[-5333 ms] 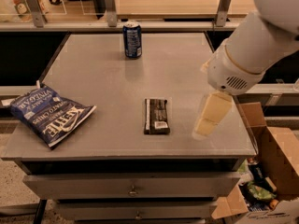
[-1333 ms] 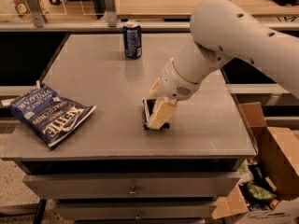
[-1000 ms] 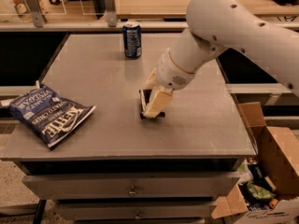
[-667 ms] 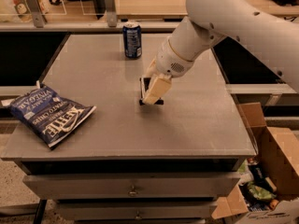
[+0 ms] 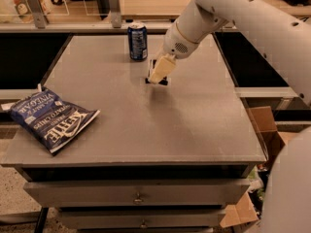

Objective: Move rxbar chocolate near pepsi can

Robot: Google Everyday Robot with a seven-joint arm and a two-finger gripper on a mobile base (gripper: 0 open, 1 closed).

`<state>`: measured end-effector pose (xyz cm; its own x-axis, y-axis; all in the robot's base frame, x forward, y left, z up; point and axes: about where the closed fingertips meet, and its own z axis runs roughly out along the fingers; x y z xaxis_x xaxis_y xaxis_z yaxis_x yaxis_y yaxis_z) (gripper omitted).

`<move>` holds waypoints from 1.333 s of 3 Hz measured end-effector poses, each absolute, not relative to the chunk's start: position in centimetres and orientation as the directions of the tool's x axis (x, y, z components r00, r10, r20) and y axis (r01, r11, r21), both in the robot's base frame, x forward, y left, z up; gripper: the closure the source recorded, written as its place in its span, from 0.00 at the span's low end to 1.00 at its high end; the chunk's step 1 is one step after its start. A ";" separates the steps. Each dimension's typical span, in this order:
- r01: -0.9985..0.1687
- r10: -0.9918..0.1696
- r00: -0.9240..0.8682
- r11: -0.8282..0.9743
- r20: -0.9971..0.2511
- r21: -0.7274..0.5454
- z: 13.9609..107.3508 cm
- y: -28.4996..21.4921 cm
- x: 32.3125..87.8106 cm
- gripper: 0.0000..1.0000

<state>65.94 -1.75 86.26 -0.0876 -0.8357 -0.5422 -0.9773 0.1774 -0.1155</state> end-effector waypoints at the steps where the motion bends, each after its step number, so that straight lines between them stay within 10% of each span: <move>1: -0.945 -0.789 -0.204 0.314 -0.579 -0.095 85.8 -2.6 69.0 1.00; 3: -0.847 -0.684 -0.364 0.526 -0.632 -0.081 84.5 -2.1 73.9 1.00; 4: -0.806 -0.646 -0.415 0.587 -0.641 -0.070 84.0 -1.8 75.3 0.82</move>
Offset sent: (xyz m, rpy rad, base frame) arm 0.0962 -0.0100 -0.0134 0.1239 -0.0228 -0.4427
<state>75.30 -1.80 83.96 -0.4146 -0.6460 -0.6409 -0.8064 0.5872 -0.0702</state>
